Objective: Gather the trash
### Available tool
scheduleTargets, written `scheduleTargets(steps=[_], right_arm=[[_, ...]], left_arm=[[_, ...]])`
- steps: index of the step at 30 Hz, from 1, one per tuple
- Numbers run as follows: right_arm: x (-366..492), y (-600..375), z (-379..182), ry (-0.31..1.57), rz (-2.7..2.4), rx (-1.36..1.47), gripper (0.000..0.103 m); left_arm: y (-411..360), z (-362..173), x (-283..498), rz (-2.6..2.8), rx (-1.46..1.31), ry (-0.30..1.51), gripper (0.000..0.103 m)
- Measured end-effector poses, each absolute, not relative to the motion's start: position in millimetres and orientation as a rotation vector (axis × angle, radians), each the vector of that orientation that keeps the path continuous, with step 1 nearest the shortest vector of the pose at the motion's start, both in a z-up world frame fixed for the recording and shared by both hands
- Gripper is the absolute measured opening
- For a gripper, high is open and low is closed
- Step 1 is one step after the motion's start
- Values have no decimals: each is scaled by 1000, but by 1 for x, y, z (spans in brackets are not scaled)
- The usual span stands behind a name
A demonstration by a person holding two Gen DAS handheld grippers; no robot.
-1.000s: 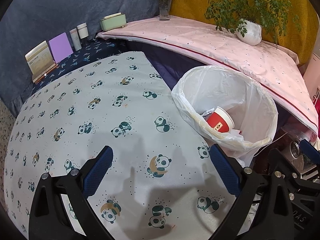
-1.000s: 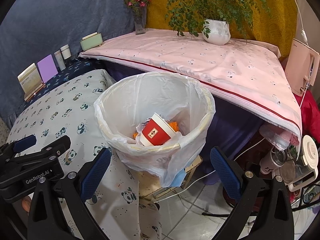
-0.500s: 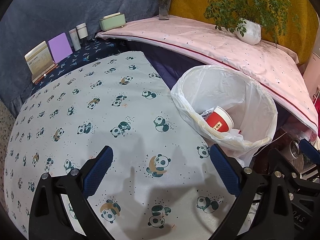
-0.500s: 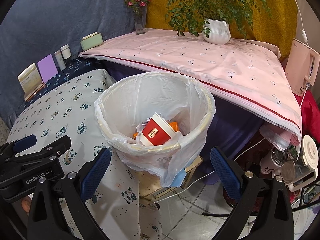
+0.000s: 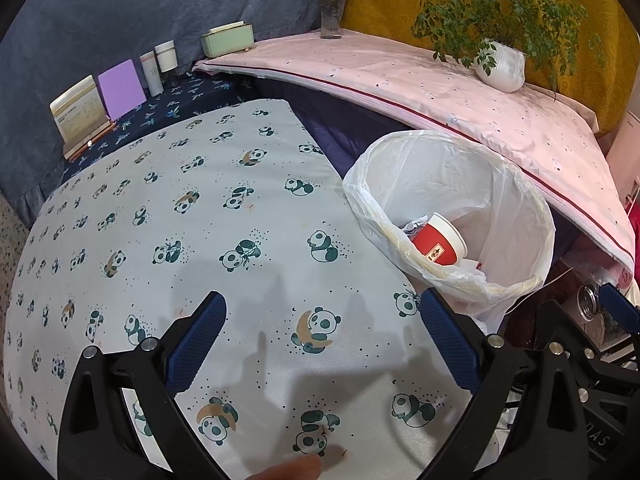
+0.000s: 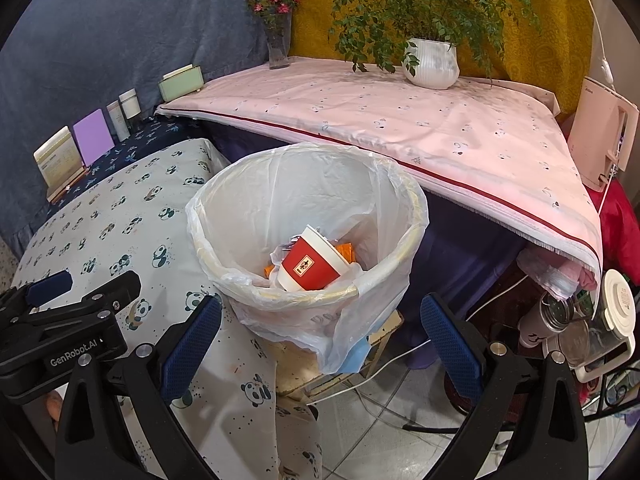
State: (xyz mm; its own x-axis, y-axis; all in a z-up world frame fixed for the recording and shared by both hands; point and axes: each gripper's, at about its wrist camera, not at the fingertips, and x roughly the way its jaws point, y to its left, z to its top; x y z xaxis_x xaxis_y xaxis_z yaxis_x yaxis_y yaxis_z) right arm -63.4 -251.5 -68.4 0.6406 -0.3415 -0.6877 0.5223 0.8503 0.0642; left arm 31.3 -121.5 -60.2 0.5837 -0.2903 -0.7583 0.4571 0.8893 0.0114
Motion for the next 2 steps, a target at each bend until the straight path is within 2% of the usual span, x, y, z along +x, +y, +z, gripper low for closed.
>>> scheduleTargets(steps=[2], right_arm=[[-64, -252, -68, 722, -500, 271, 96]], left_arm=[[-121, -61, 33, -437, 214, 844, 93]])
